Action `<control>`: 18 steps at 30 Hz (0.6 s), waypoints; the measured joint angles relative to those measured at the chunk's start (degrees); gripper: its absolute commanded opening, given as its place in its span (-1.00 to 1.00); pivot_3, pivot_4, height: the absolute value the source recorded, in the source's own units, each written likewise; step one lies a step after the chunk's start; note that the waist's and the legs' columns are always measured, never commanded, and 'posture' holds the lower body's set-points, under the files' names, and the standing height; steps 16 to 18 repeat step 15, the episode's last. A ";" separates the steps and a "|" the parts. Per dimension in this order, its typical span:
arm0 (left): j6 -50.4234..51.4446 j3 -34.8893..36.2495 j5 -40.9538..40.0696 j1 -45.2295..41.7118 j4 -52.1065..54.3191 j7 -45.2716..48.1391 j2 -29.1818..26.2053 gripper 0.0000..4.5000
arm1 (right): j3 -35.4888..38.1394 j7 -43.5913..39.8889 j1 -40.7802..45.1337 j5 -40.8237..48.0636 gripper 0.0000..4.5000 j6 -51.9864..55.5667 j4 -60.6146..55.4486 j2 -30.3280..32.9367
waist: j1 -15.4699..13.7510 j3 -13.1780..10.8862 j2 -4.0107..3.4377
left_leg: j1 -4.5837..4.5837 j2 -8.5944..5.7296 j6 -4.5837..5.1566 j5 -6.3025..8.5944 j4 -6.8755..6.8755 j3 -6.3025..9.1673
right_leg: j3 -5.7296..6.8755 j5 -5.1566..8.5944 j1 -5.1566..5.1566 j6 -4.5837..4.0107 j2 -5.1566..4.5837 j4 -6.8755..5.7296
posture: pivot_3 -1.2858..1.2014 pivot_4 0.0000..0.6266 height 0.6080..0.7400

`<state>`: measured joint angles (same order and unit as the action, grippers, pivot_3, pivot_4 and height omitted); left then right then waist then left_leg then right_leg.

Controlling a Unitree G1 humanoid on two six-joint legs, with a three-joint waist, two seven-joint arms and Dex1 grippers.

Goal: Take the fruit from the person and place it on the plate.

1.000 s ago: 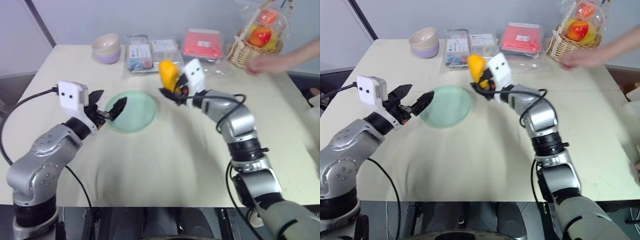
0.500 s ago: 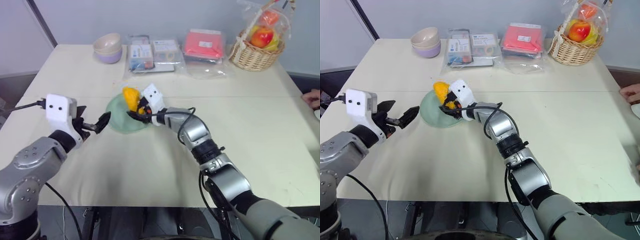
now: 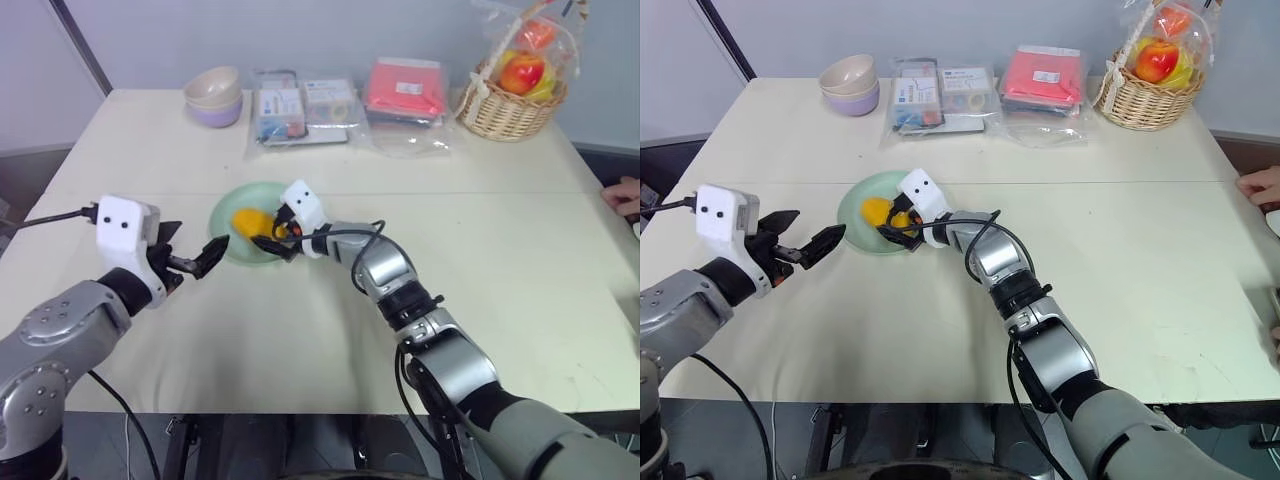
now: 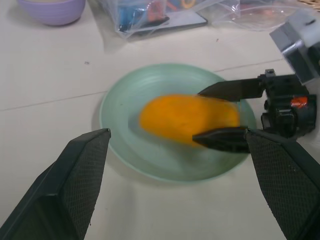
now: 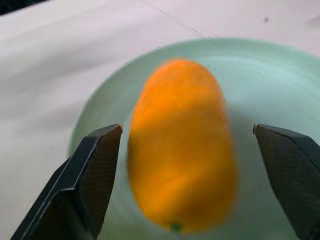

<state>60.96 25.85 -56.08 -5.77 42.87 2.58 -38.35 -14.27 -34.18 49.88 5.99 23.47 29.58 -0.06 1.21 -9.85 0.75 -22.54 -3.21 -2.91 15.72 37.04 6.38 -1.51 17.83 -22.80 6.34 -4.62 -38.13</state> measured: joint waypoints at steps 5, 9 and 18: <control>-0.23 -1.15 -0.74 -1.91 -0.49 1.08 -0.68 1.00 | 2.87 -4.93 -4.25 4.85 0.97 8.30 -19.00 8.92 | -0.79 -0.01 -0.01 | -0.07 -0.08 0.01 0.01 0.03 0.08 | 0.04 0.00 0.06 0.00 -0.08 0.07 | 0.03 -0.52 1.00; -0.53 -2.24 -0.71 -2.04 -1.43 2.06 -1.11 1.00 | 10.28 -10.90 -10.86 11.60 0.97 15.38 -36.83 22.31 | -0.57 -0.01 -0.01 | -0.09 -0.07 0.23 0.14 -0.01 0.09 | 0.05 0.00 0.07 0.00 -0.08 0.14 | 0.03 -0.52 1.00; -1.66 -2.68 -0.72 -3.07 -1.93 2.58 -1.08 1.00 | 19.42 -17.23 -22.47 19.80 0.97 21.61 -52.23 38.06 | 0.01 -0.06 -0.10 | 0.02 0.08 0.36 0.20 -0.06 -0.02 | -0.02 0.00 0.06 -0.03 -0.04 0.06 | 0.03 -0.52 1.00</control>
